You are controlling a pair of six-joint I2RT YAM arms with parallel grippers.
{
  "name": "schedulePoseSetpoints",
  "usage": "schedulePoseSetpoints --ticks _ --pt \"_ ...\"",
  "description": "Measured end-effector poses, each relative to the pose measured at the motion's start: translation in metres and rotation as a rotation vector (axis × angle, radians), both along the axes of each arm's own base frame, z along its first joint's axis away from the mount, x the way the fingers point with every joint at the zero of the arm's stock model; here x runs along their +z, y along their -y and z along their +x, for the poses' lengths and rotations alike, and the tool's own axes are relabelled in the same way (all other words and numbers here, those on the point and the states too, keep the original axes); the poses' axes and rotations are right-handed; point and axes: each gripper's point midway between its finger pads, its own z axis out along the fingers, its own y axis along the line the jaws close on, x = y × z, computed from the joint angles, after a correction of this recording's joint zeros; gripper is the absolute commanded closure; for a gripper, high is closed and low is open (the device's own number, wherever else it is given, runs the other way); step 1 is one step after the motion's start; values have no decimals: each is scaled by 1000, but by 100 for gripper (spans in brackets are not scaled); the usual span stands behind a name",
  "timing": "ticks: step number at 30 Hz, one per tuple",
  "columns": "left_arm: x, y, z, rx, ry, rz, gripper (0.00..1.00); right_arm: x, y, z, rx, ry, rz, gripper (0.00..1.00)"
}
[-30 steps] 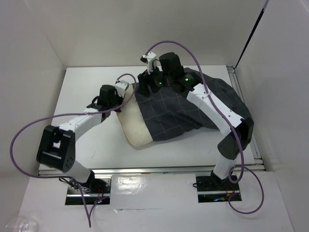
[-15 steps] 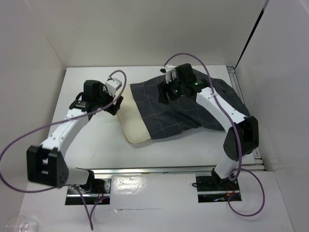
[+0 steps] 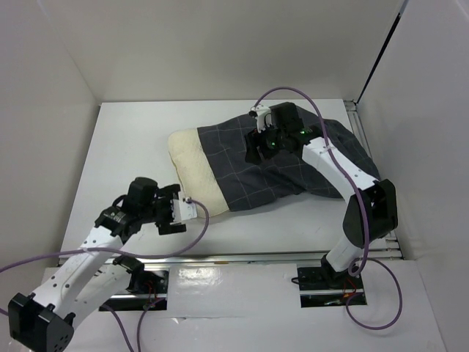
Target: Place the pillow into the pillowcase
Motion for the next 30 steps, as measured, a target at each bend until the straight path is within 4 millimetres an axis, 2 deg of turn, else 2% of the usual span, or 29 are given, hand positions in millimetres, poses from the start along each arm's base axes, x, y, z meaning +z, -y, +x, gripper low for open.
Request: schedulePoseSetpoints --ticks 3,6,13,17,21,23,24,27,28,30 --pt "-17 -1 -9 -73 24 37 0 1 -1 -1 6 -3 6 26" --pt "-30 0 -10 -115 31 56 0 2 -2 -1 12 -2 13 26" --pt "-41 21 10 -174 38 19 0 3 -3 -2 14 -4 15 26" --pt "-52 31 17 -192 10 11 8 3 -3 -2 16 -4 17 26" --pt "-57 38 27 -199 -18 8 26 3 -3 -2 17 -3 18 26" --pt "-55 42 32 -200 -23 2 31 3 -3 -2 17 -3 18 26" --pt "-54 43 34 -199 -25 -1 40 3 -4 -2 17 -3 18 26" --pt "-52 47 39 -190 -32 -19 59 3 -4 -2 17 -3 18 26" --pt "-52 48 40 -188 -34 -21 77 3 -3 -2 17 -3 18 26" --pt "-53 51 41 -183 -46 -29 91 3 -3 -2 17 -3 18 26"
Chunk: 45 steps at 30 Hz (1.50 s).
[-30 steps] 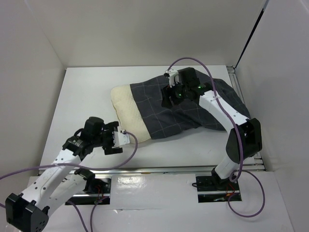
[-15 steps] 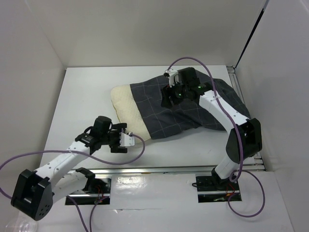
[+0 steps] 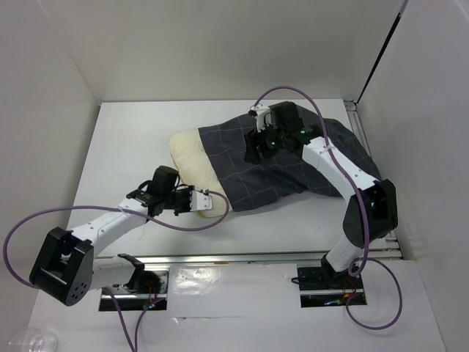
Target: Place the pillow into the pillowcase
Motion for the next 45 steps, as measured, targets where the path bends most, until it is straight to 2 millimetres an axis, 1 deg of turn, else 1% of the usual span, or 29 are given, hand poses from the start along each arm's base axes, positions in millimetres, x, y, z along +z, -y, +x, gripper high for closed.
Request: schedulePoseSetpoints --ticks 1,2,5,6,7,8,9,10,11,14,18,21,22,26,28,37,42,45 --pt "0 1 0 2 -6 -4 96 0 0 0 0 0 0 26" --pt "0 2 1 5 -9 -7 100 1 0 0 0 1 1 26" --pt "1 5 1 12 -13 -19 100 2 0 1 0 3 3 26" --pt "1 6 1 19 -19 -24 95 1 0 1 0 2 3 26" --pt "1 6 1 23 -20 -27 76 2 0 1 -1 2 3 26" --pt "2 6 1 23 -17 -27 63 2 -1 1 -1 2 3 26" --pt "3 6 1 25 -14 -28 34 2 -1 1 -1 2 4 26" --pt "5 6 1 33 -14 -31 14 1 -1 1 0 1 4 26" --pt "7 5 1 39 -10 -35 0 2 -1 0 1 0 6 26" --pt "19 1 -3 43 36 -47 0 2 -2 0 5 -1 10 26" --pt "39 -7 -19 -3 166 -63 0 3 -4 1 9 0 14 26" --pt "43 -7 -24 -34 213 -66 0 2 -4 2 12 -4 15 26" --pt "40 -6 -25 -43 219 -62 0 1 -5 2 13 -7 15 26" --pt "17 -8 -32 -77 216 -29 0 -1 -5 2 15 -12 15 26" --pt "10 -8 -33 -96 219 -13 0 -1 -5 2 15 -12 14 26" --pt "-2 3 -11 -142 360 -12 0 -7 -6 2 17 -27 11 26" --pt "-7 8 -1 -165 434 -8 0 -8 -7 2 19 -30 11 26" --pt "-15 12 1 -178 443 1 0 -9 -8 2 24 -35 14 26"
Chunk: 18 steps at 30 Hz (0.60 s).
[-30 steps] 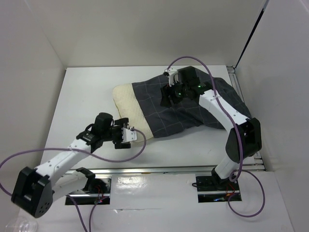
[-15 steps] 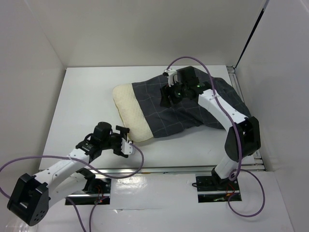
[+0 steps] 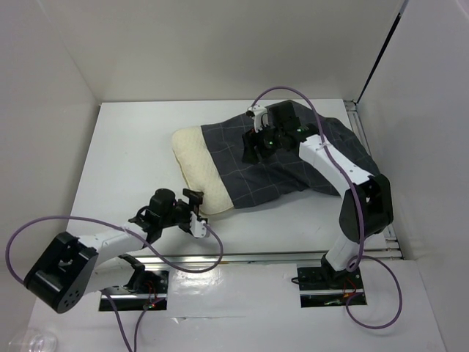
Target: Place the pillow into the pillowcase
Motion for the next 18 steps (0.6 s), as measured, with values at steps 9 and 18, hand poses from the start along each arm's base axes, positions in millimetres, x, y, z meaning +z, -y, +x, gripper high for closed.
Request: schedulePoseSetpoints --ticks 9,18 --pt "5 15 18 -8 40 0 100 -5 -2 3 4 -12 0 27" --pt "38 30 36 126 -152 -68 100 -1 -5 4 12 -7 10 27"
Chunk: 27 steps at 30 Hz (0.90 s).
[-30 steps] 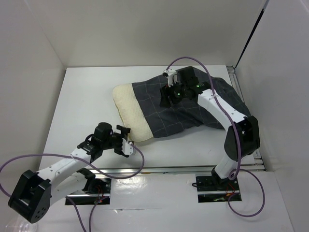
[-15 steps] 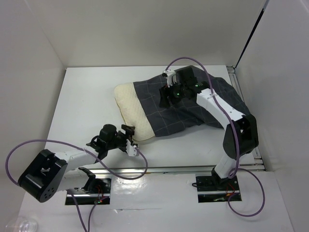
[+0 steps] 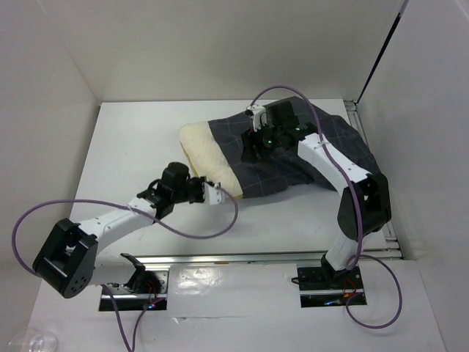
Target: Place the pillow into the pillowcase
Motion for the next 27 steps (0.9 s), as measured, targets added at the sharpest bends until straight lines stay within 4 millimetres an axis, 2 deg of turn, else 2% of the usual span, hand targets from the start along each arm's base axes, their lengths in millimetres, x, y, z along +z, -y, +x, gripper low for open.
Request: schedulePoseSetpoints --ticks 2,6,8,10,14,17,19,24,27 --pt "31 6 13 63 -45 -65 100 0 -1 -1 5 -2 4 27" --pt "111 11 45 196 -99 -229 100 2 -4 -3 20 -7 20 27" --pt "135 8 54 256 -133 -287 100 8 -7 -3 32 7 44 27" --pt "141 6 57 300 -183 -306 100 16 -8 -5 40 23 58 27" --pt "137 1 66 390 -298 -315 100 26 -8 -8 45 39 73 27" --pt "138 -3 80 454 -389 -318 100 32 -9 -9 38 45 80 27" --pt "146 -4 94 493 -437 -343 100 39 -9 -11 28 59 83 26" --pt "168 -6 119 538 -586 -429 100 76 -21 -31 70 159 106 25" --pt "169 -11 126 563 -714 -489 100 97 -29 -47 114 225 119 25"
